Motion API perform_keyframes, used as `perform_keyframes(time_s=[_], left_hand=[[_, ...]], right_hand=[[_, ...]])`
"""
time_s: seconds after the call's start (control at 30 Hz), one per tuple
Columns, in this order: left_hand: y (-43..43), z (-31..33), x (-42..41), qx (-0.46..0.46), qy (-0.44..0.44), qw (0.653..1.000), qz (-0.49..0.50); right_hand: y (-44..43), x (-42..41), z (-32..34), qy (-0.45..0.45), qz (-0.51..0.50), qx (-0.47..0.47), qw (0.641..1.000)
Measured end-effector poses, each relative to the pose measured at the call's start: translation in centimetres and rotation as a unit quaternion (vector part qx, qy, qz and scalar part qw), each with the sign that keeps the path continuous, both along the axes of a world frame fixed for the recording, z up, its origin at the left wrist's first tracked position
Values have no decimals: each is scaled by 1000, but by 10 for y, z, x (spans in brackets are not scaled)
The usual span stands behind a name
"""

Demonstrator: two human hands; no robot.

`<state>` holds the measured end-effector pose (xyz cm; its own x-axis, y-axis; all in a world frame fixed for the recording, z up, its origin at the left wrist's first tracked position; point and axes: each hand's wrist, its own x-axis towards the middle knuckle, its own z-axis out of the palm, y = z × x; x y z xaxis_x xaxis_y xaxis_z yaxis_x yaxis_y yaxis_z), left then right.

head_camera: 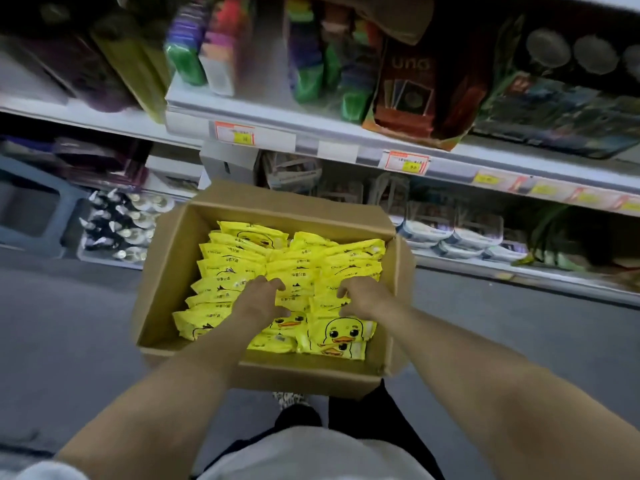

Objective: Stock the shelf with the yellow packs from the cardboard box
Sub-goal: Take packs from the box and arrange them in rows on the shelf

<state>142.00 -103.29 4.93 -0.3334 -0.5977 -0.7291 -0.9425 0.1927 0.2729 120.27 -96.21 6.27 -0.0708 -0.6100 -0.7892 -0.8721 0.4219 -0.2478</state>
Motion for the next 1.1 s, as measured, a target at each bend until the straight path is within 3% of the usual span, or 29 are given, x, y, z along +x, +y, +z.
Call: perform_keyframes(time_s=[0.3, 0.57, 0.9, 1.1], left_hand=[[2, -36, 7, 39, -2, 999, 26], [7, -49, 4, -5, 8, 999, 37], [10, -68, -4, -31, -60, 996, -55], [4, -55, -12, -38, -54, 997, -48]], right_hand=[[3, 1, -33, -5, 19, 38, 999], [4, -1, -49, -7, 36, 50, 998], [15, 1, -64, -3, 93, 0, 996], [11, -8, -55, -52, 38, 29, 998]])
